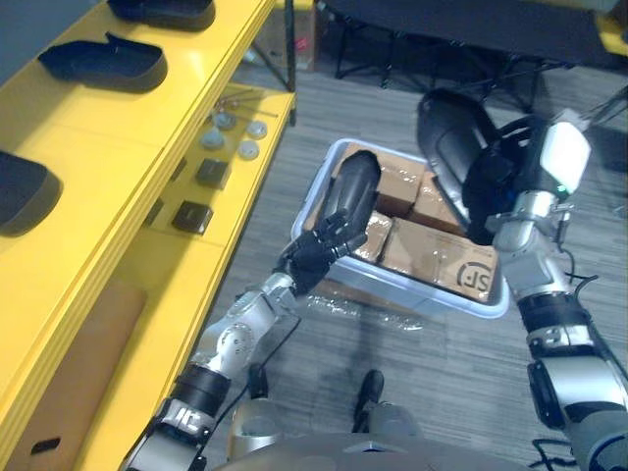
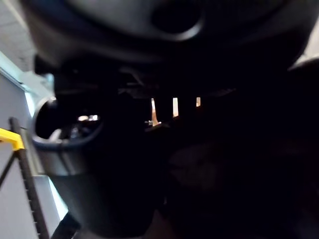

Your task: Walk over and take three plastic housings, then place them on the shelf

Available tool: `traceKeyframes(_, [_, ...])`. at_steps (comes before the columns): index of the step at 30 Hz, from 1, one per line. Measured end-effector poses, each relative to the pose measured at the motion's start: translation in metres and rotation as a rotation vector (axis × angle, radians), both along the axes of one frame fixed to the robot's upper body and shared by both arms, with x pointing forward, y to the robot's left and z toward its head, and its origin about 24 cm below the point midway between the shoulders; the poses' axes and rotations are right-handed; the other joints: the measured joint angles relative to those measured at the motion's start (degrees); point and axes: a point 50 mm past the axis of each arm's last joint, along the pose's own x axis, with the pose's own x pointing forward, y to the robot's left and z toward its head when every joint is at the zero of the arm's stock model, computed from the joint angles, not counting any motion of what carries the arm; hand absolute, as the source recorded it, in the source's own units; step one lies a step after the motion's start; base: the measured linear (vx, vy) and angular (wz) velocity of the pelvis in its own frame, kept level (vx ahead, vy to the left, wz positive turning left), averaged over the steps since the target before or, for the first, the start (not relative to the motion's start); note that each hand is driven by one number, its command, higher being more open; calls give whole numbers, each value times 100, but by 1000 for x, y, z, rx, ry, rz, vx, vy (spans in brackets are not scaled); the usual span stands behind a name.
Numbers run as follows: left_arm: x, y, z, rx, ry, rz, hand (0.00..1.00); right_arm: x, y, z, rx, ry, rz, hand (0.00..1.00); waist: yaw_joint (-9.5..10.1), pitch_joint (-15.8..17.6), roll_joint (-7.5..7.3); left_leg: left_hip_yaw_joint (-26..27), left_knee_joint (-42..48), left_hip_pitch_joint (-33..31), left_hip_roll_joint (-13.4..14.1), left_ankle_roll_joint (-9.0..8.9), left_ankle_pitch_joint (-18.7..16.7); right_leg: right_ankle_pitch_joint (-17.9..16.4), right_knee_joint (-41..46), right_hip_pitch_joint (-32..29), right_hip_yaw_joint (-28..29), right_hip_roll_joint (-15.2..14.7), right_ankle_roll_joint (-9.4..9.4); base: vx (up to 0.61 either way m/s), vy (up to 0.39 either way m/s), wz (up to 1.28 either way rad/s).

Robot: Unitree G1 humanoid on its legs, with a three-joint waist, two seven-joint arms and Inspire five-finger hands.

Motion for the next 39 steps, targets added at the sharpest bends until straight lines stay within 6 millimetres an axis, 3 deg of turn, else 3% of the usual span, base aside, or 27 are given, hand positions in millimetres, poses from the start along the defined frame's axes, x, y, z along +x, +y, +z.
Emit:
traceKeyframes(2, [4,-5,0,2,-2,6,100,-2,12,-2,-20,-22,61,0,-99,-57,-46,62,0,54,42,-8,-4,-4,0,0,55,43,-8,3,-31,-27])
traceKeyframes(6, [15,-25,20,-22,-58,5,100,-9,23,-12,-36,-39,138,0,-133,-208,-103,186,4,140,63,-29,-19,21,-3,2,159,63,-17,7,-11,-14])
traceKeyframes(10, [24,-30,30,-27,-90,39,100,-10,40,-15,-33,-60,217,0,-186,-308,-115,271,5,205,62,-38,-28,47,-11,2,241,65,-13,7,0,-11])
traceKeyframes(17, [24,-26,6,-50,49,96,100,-18,64,-12,-41,-119,361,0,-233,-391,-130,358,6,299,57,-34,-43,41,-48,18,300,59,7,-7,1,-7])
traceKeyframes(24, [21,-32,1,-58,71,91,100,-25,90,-29,30,-100,455,0,-239,-464,-171,353,8,318,45,-32,-47,34,-49,-3,275,38,9,2,0,-2])
traceKeyframes(29, [19,-31,-9,-132,150,131,100,-26,96,-32,66,-90,479,0,-240,-469,-167,342,9,318,43,-32,-48,36,-50,-1,262,35,3,0,0,0])
traceKeyframes(30, [20,-31,-9,-162,157,145,0,-26,97,-33,82,-90,479,0,-241,-469,-167,342,10,318,43,-33,-49,36,-50,-4,262,35,4,0,0,0])
traceKeyframes(39, [24,-27,2,-443,105,235,0,-42,104,-48,220,-98,466,0,-260,-503,-131,346,11,319,43,-44,-68,26,-51,-11,254,33,-7,0,0,0])
